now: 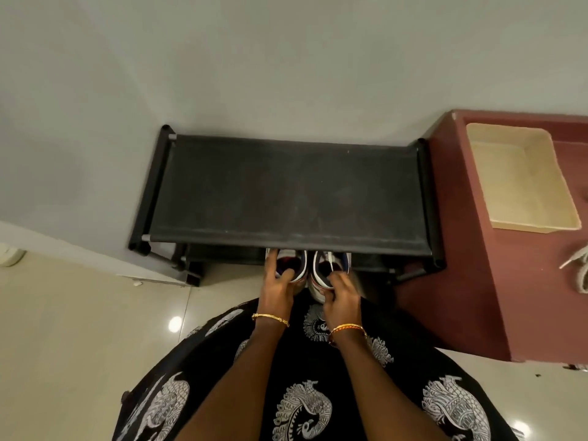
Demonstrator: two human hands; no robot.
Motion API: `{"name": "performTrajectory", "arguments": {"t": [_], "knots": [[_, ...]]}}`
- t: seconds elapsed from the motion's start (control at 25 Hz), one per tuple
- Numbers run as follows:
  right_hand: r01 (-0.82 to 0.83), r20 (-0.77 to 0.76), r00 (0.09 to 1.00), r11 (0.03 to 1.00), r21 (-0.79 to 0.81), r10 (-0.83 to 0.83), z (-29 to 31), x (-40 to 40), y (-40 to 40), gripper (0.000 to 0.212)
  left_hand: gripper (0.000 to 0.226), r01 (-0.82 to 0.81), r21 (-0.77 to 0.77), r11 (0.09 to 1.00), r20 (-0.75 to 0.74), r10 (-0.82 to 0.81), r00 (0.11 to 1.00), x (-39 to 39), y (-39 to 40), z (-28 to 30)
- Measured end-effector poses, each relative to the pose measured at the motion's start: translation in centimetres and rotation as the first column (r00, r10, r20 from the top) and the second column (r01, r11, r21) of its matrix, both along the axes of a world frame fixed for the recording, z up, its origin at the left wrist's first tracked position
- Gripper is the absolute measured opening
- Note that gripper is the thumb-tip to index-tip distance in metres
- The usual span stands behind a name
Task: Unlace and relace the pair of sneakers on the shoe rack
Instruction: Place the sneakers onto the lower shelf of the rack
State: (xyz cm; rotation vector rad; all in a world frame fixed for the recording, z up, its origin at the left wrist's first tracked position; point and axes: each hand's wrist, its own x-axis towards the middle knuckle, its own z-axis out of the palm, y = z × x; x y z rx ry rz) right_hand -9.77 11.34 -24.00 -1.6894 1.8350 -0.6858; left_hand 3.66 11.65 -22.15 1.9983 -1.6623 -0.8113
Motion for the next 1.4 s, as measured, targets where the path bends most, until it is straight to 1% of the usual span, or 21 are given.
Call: {"name": "performTrajectory", "arguments": {"t": [0.04,0.08,0.16,0.2,0.28,0.32,0.4,0.48,0.56,0.68,0.8,0.84,0.92,0.96,1.0,1.04,1.12,1.2,1.32,1.36,1.4], "knots": [[0.009,0.002,1.000,1.000,0.000,-0.009,-0.3,0.2,-0.3,0.034,0.032,0.015,-0.023,1.000,0.020,-0.014,1.000,0.0,-0.1,-0.7],[0.008,-0.013,1.000,1.000,0.002,-0.008,-0.3,0.4,-0.4,0.034,0.025,0.020,-0.073,0.997,0.061,-0.015,0.998,0.2,-0.3,-1.0],[-0.015,-0.067,0.998,0.999,0.028,0.017,-0.2,0.6,-0.5,0.034,0.030,0.014,0.019,1.000,0.077,-0.016,0.997,0.2,-0.6,-1.1],[-0.021,-0.095,0.995,0.999,0.048,0.026,0.0,0.7,-0.4,0.034,0.036,0.014,0.034,0.999,0.084,-0.016,0.996,0.0,-0.4,-0.8],[-0.001,-0.154,0.988,0.997,0.075,0.013,1.6,0.7,0.1,0.032,0.048,-0.029,0.119,0.993,0.108,0.016,0.994,0.3,0.1,0.8],[0.013,-0.182,0.983,0.997,0.076,0.001,2.8,0.7,0.4,0.029,0.050,-0.057,0.168,0.984,0.106,0.040,0.994,0.7,0.5,1.7],[-0.009,-0.237,0.971,0.998,0.063,0.023,5.5,1.4,0.9,0.017,0.043,-0.137,0.238,0.961,0.093,0.118,0.989,2.0,1.3,3.1],[-0.098,-0.233,0.966,0.993,0.060,0.109,8.0,2.7,0.8,0.020,0.030,-0.193,0.298,0.935,0.119,0.164,0.979,2.7,2.0,4.5],[-0.235,-0.136,0.960,0.969,0.076,0.244,10.0,5.5,-0.4,0.023,0.020,-0.317,0.328,0.890,0.137,0.287,0.948,3.4,2.5,5.6],[-0.466,-0.022,0.883,0.882,0.070,0.468,11.8,10.4,-2.2,0.027,0.019,-0.512,0.341,0.788,0.211,0.466,0.859,5.1,3.9,6.5],[-0.698,-0.011,0.716,0.716,0.018,0.698,12.7,15.2,-3.1,0.023,0.020,-0.696,0.302,0.652,0.211,0.666,0.716,7.6,6.6,6.6],[-0.771,-0.024,0.636,0.636,0.007,0.771,12.9,16.9,-2.8,0.019,0.019,-0.764,0.271,0.585,0.191,0.746,0.638,8.5,8.0,6.6],[-0.881,-0.025,0.472,0.473,0.029,0.881,13.4,19.6,-1.9,0.014,0.018,-0.884,0.237,0.403,0.162,0.880,0.446,10.4,10.8,6.8],[-0.914,-0.022,0.402,0.402,0.048,0.916,13.3,21.0,-1.3,0.013,0.019,-0.918,0.252,0.307,0.162,0.922,0.353,11.3,12.2,6.8],[-0.937,-0.017,0.340,0.340,0.080,0.940,13.1,22.4,-0.6,0.012,0.022,-0.929,0.292,0.226,0.169,0.944,0.283,12.0,13.6,6.5],[-0.952,-0.001,0.280,0.278,0.125,0.960,12.6,23.7,0.1,0.011,0.024,-0.927,0.345,0.148,0.181,0.958,0.221,12.4,15.0,6.0],[-0.960,0.037,0.175,0.162,0.227,0.984,11.3,25.9,1.4,0.009,0.027,-0.895,0.445,0.025,0.196,0.973,0.125,13.0,17.1,4.9],[-0.946,0.025,0.053,0.042,0.322,0.998,9.5,27.8,3.0,0.002,0.027,-0.844,0.525,-0.110,0.200,0.980,-0.003,13.3,19.1,3.4],[-0.897,0.010,-0.079,-0.076,0.436,0.997,5.8,30.8,4.8,0.012,0.026,-0.713,0.616,-0.334,0.188,0.942,-0.279,14.9,20.8,-0.1],[-0.878,0.009,-0.103,-0.095,0.469,0.995,4.2,31.7,5.1,0.013,0.025,-0.659,0.645,-0.387,0.169,0.913,-0.371,15.6,21.0,-1.5],[-0.863,0.001,-0.122,-0.106,0.494,0.993,2.7,32.6,5.4,0.014,0.025,-0.620,0.665,-0.417,0.150,0.887,-0.437,16.4,21.2,-2.7]]}}
